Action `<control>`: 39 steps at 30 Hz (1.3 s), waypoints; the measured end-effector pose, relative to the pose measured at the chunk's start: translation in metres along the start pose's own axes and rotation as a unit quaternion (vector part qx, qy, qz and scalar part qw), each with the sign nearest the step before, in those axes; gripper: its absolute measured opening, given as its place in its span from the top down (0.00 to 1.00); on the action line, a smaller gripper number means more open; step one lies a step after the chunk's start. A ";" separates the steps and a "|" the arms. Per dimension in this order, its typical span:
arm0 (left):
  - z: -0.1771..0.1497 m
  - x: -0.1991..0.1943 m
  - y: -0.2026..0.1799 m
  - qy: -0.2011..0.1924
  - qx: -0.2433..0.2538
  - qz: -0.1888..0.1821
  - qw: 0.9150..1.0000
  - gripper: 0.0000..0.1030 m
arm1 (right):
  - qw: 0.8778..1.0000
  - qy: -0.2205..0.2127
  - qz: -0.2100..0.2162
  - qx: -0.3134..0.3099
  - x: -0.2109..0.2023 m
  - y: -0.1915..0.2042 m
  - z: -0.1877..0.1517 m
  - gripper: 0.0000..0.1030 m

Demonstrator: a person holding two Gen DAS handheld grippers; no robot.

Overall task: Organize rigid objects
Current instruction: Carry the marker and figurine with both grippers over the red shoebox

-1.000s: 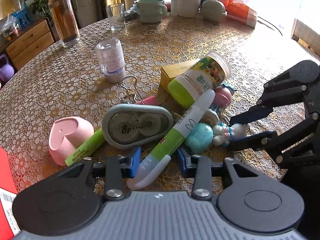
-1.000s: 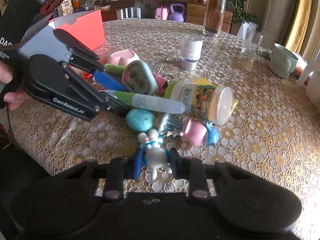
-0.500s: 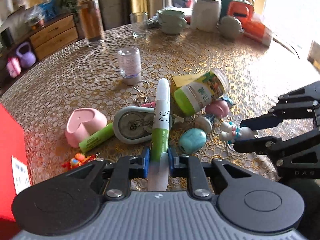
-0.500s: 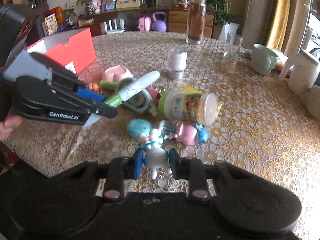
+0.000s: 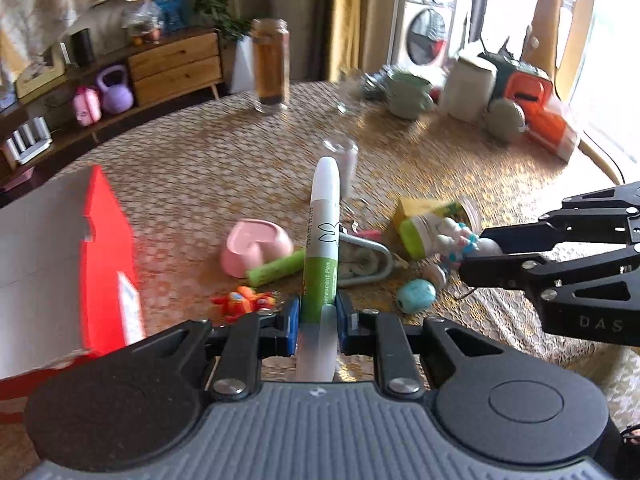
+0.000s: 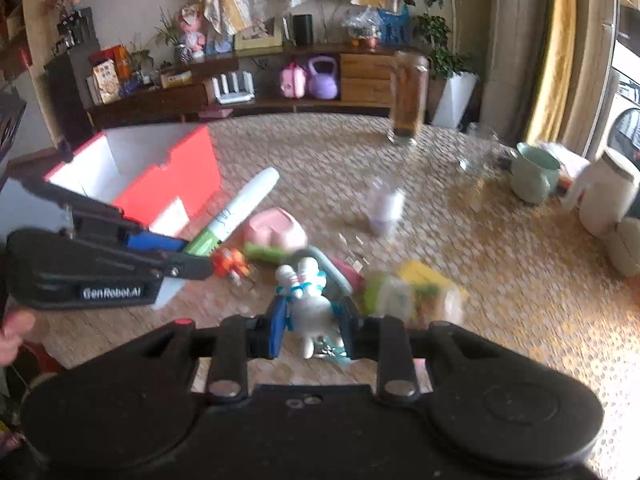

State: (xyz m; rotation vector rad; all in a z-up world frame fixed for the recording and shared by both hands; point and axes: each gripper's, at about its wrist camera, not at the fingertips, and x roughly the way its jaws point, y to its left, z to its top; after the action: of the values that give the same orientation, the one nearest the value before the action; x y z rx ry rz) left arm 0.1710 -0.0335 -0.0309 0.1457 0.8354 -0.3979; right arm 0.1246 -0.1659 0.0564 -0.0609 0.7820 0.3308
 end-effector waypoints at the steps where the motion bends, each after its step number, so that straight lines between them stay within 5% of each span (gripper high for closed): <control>1: 0.001 -0.006 0.004 -0.004 -0.003 0.006 1.000 0.83 | 1.000 -0.003 0.005 -0.001 -0.001 0.006 0.007 0.74; 22: 0.004 -0.083 0.165 -0.017 -0.120 0.120 0.985 0.83 | 0.993 -0.017 0.076 -0.086 0.050 0.150 0.114 0.74; 39: -0.007 -0.049 0.288 0.078 -0.155 0.189 0.966 0.82 | 0.987 0.050 0.103 -0.115 0.157 0.225 0.135 0.74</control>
State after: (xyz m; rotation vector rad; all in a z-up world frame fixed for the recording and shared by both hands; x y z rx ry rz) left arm 0.2516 0.2465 -0.0077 0.0441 0.9911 0.1072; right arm 0.2491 0.1134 0.0575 -0.2149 0.8488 0.6179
